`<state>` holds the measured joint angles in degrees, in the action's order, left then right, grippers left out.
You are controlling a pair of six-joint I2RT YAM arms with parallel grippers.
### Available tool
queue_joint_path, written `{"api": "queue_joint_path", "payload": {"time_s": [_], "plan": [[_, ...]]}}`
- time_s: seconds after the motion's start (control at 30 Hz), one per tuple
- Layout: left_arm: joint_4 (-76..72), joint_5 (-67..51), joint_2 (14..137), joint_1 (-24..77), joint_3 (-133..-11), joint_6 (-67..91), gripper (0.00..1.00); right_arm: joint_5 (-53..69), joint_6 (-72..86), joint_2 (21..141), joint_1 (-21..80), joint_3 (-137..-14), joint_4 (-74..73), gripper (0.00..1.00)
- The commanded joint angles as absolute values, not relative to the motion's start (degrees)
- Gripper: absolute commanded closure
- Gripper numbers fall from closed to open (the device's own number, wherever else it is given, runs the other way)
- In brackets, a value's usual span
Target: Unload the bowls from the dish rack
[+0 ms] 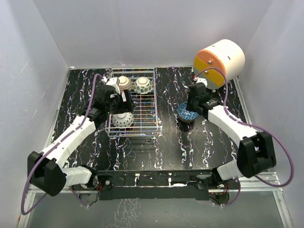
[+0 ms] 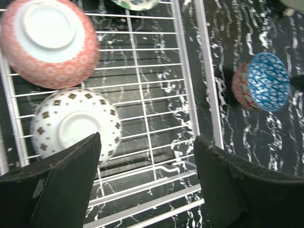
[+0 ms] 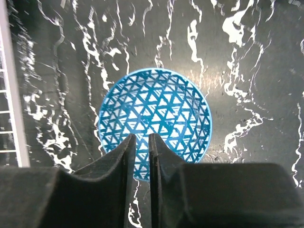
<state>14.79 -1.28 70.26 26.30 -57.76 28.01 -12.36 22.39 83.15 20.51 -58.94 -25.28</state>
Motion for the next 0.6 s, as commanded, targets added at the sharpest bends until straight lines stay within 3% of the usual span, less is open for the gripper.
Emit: {"api": "queue_joint_path", "payload": {"time_s": [0.0,0.23,0.4,0.57], "plan": [[21.33,7.83,71.65,25.92,-62.29,25.11,0.19,-14.13,22.42,78.2,20.37,-60.63,-22.62,0.76],[24.98,10.07,76.85,25.94,-64.14,24.77,0.04,-12.17,22.86,77.09,20.29,-59.09,-22.22,0.62],[24.63,11.21,78.13,26.02,-63.84,24.61,0.03,-9.16,22.6,73.55,20.39,-57.6,-19.51,0.38],[24.36,11.85,80.74,26.02,-63.72,24.39,0.03,-8.42,22.42,68.43,20.37,-56.06,-17.01,0.31]]}}
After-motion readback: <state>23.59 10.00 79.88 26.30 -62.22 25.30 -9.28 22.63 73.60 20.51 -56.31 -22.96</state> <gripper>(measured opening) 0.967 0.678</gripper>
